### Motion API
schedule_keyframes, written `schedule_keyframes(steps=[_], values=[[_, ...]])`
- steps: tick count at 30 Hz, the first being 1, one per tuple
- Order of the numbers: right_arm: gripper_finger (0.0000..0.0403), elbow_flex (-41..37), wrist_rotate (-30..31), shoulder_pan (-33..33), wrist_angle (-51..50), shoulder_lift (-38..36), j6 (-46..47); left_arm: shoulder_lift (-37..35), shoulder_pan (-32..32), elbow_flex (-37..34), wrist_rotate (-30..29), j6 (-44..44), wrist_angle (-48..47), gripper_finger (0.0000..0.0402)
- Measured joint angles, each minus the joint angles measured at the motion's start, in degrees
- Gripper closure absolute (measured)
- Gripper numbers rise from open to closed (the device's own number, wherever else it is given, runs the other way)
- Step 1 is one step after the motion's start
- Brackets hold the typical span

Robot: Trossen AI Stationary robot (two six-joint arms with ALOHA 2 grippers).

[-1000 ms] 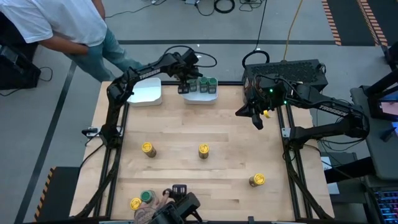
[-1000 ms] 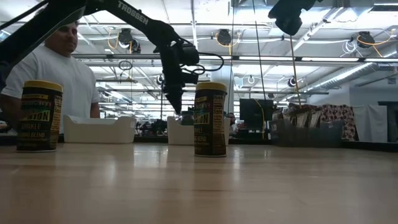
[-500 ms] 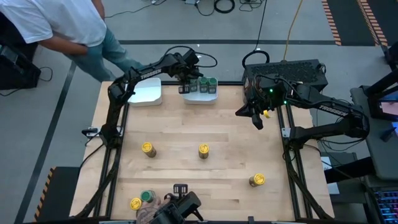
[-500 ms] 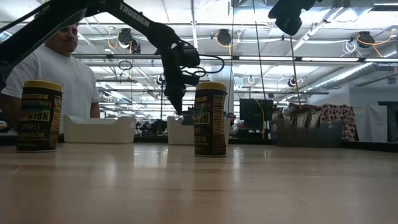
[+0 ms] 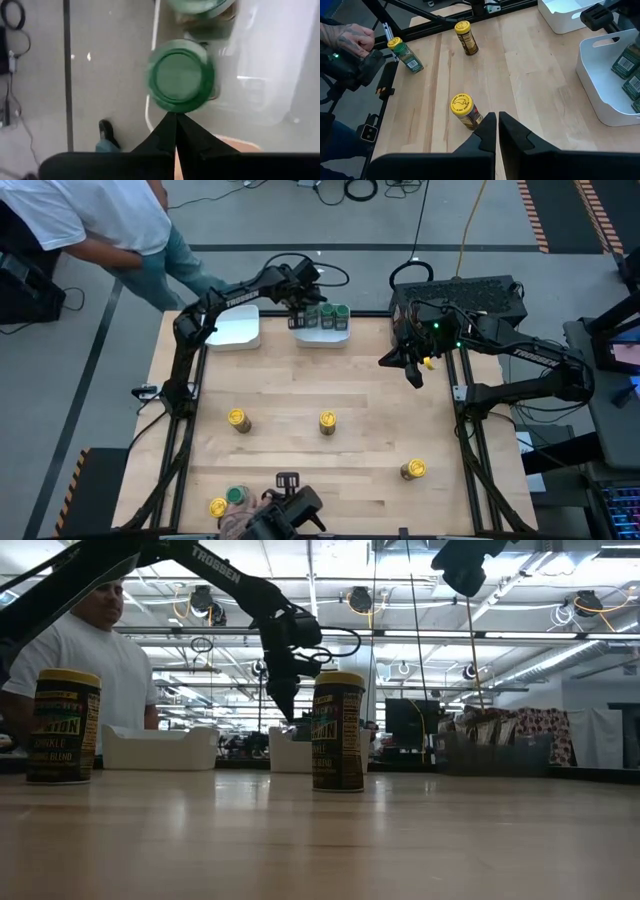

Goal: Sort spices by type
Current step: Put the top green seasoning bottle into the right white bin

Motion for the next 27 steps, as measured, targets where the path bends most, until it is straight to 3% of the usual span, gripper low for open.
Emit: schedule_keyframes(steps=[6, 27], values=[[0.0403, 0.0, 0.0, 0.0, 0.0, 0.0, 0.1, 0.0, 1.1, 0.0, -1.2, -2.9, -0.8, 0.0391], [0.0403, 0.0, 0.0, 0.0, 0.0, 0.0, -0.3, 0.0, 0.6, -2.8, 2.8, -5.5, 5.6, 0.0391]])
